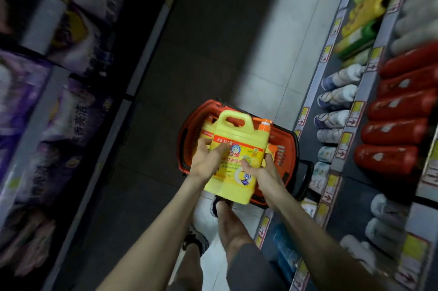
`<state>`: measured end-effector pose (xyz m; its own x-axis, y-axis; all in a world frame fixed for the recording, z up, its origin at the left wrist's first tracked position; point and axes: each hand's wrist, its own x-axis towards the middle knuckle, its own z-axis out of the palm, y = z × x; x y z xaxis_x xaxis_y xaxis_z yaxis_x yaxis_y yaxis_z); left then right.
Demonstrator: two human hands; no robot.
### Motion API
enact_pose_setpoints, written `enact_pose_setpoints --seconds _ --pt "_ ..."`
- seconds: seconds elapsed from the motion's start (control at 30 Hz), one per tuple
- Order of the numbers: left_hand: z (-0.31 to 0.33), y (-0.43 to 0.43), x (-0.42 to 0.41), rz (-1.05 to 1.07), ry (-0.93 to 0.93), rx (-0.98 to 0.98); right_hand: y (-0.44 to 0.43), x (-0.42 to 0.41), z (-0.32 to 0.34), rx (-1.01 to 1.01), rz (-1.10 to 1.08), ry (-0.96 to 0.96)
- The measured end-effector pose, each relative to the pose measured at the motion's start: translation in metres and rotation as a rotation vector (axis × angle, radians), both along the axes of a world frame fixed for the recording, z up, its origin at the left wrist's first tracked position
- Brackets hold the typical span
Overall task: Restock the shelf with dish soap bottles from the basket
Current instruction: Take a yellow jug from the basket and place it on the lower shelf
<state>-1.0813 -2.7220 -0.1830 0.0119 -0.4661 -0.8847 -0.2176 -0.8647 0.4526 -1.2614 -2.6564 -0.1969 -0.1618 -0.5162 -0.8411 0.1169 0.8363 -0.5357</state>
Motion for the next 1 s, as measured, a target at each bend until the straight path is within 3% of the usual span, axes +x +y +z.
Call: enact_pose_setpoints --seconds 0.2,0.43,0.6,0.8,1.0 --pt "0.102 0.019 0.068 0.075 0.091 -0.156 0.003 0.052 0.097 -0.09 0.062 -0.065" --pt "0.209 0.078 0.152 0.28 0.115 -0.342 0.018 0.123 0.21 -0.263 0.298 -0.098" --pt "0.264 0.117 0.203 0.484 0.18 -0.419 0.025 0.171 0.273 -0.364 0.459 -0.084" --pt "0.318 0.16 0.253 0.487 0.249 -0.611 0.032 0.222 0.332 -0.517 0.678 -0.039" --pt "0.366 0.191 0.3 0.587 0.16 -0.789 0.029 0.277 0.39 -0.725 0.895 0.002"
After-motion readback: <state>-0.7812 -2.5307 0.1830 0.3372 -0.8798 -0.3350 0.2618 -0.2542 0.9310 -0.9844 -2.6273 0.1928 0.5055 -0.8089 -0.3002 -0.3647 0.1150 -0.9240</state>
